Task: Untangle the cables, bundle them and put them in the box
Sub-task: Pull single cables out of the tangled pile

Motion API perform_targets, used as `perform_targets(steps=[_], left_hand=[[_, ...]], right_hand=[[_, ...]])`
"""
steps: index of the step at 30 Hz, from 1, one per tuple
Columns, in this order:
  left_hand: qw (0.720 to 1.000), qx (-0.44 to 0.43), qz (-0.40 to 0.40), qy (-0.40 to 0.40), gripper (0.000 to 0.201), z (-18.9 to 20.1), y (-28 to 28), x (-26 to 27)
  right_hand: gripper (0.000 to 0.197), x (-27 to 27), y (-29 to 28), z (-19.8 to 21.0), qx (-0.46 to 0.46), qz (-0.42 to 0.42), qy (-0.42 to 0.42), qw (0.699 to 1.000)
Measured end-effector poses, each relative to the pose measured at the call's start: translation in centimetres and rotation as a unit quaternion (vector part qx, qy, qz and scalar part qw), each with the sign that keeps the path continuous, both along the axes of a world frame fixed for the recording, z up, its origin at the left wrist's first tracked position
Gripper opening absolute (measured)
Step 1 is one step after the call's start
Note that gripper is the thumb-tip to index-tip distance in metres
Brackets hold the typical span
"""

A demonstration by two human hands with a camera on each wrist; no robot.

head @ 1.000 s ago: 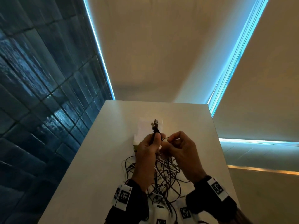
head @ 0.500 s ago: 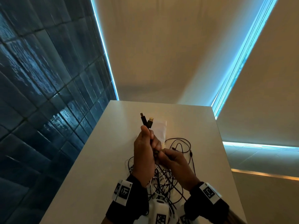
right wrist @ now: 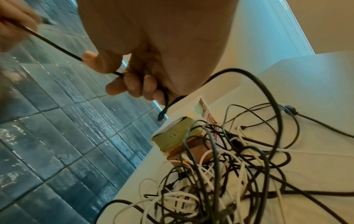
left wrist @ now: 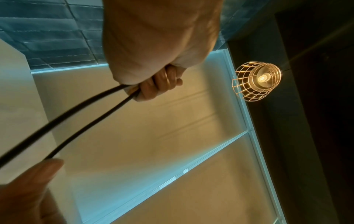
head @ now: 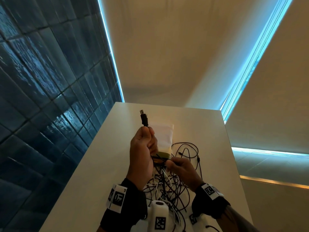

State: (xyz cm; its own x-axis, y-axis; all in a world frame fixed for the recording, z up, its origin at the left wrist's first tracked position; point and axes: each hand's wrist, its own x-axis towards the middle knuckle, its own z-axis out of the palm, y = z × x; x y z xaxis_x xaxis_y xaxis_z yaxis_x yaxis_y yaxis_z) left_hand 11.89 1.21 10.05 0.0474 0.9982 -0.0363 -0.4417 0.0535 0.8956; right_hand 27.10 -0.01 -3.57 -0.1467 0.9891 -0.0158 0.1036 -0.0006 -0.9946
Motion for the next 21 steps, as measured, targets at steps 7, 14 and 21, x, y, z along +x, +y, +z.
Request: perform_targets(steps=[7, 14, 21], left_hand=[[0.997, 0.041, 0.041, -0.04, 0.031, 1.2, 0.6, -1.8], [0.991, 0.084, 0.093, -0.051, 0.027, 2.5, 0.8, -3.6], [0.996, -0.006, 0.048, 0.078, 0.037, -0.7, 0.7, -2.4]], right_hand=[[0.035, 0.7, 0.5, -0.9, -0.044, -0.007, 0.005, 0.999], [0.036, 2.0, 0.7, -2.4, -0.084, -0.009, -0.001, 0.996], [0.031, 0.2, 2.9, 1.5, -0.08, -0.185, 0.037, 0.979]])
